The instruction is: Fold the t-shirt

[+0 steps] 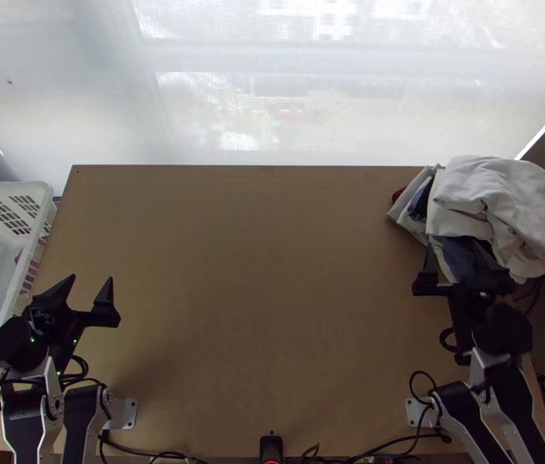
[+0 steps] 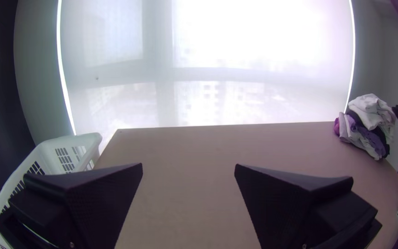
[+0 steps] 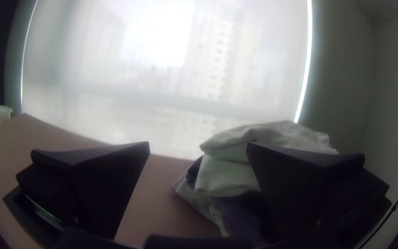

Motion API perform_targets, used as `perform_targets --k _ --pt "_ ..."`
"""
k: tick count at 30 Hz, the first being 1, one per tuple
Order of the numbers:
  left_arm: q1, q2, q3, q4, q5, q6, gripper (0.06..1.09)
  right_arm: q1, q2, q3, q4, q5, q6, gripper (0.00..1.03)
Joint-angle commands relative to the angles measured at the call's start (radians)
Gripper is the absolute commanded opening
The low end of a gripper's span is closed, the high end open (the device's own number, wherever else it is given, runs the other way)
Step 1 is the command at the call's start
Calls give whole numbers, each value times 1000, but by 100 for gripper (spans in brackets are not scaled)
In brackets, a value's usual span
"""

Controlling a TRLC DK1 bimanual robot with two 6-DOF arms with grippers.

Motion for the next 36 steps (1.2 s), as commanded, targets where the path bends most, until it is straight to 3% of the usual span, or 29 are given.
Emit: perform_targets --k 1,4,6,15,17,21,36 --pt "11 -244 -185 60 -49 -66 103 103 -416 -289 19 120 -27 98" --pt "0 -238 -202 -49 -47 -99 103 84 -434 -304 -139 120 50 98" --pt "-7 -240 -192 -111 -47 -133 103 78 -434 -308 -260 118 213 98" --pt "8 -241 -192 -117 -49 -139 103 60 -435 -309 -276 117 268 98" --pt "8 -241 -192 -117 -49 -139 103 57 -435 -309 -306 117 357 98" --pt "8 -241 -192 -117 -49 -139 103 57 -435 -306 -403 117 631 98" --pt "8 -240 -192 -117 -49 -139 103 58 -435 -304 -411 117 639 98"
